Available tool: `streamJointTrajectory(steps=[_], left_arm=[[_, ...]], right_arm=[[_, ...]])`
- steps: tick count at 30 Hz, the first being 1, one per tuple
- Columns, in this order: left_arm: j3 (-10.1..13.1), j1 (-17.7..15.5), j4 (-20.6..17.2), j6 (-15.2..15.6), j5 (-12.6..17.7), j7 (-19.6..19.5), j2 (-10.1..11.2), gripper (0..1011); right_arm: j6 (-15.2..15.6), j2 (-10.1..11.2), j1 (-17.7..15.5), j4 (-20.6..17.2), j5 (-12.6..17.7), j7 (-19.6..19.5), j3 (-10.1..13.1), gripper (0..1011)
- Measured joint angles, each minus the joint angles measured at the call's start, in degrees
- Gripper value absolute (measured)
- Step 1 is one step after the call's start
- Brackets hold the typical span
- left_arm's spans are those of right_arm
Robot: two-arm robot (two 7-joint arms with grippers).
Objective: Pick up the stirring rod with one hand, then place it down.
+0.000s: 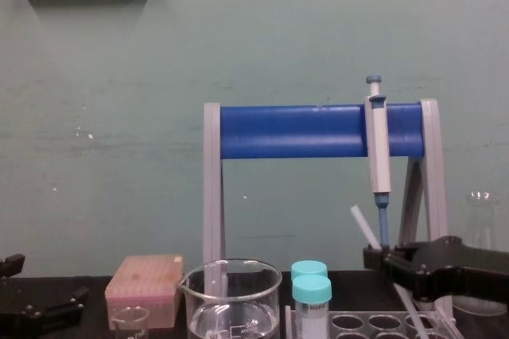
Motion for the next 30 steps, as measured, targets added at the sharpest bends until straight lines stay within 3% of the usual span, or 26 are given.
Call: streamJointTrajectory(steps=[14,19,21,22,27,30], left_arm=[[0.0,0.0,0.0,0.0,0.0,0.0,0.0,1000],[0.0,0.0,0.0,0.0,0.0,0.0,0.0,1000],[0.0,0.0,0.0,0.0,0.0,0.0,0.0,1000],[0.0,0.0,0.0,0.0,0.0,0.0,0.0,1000],[0.0,0.0,0.0,0.0,0.0,0.0,0.0,1000],[0.0,0.0,0.0,0.0,0.0,0.0,0.0,1000]], right_arm=[[-4.2,-0.8,-0.1,-2.8,-0.3,-3.6,5.6,66],[-7.5,-1.4,0.3,-4.6,0.6,-2.8,7.5,66],[-11.4,-2.0,0.3,-5.6,0.6,-2.7,8.8,66],[-11.4,-2.0,0.3,-5.6,0.6,-2.7,8.8,66],[-17.4,-3.1,-0.7,-5.8,0.0,-3.0,10.8,66],[-18.9,-3.5,-1.6,-5.6,-0.1,-3.3,11.5,66]])
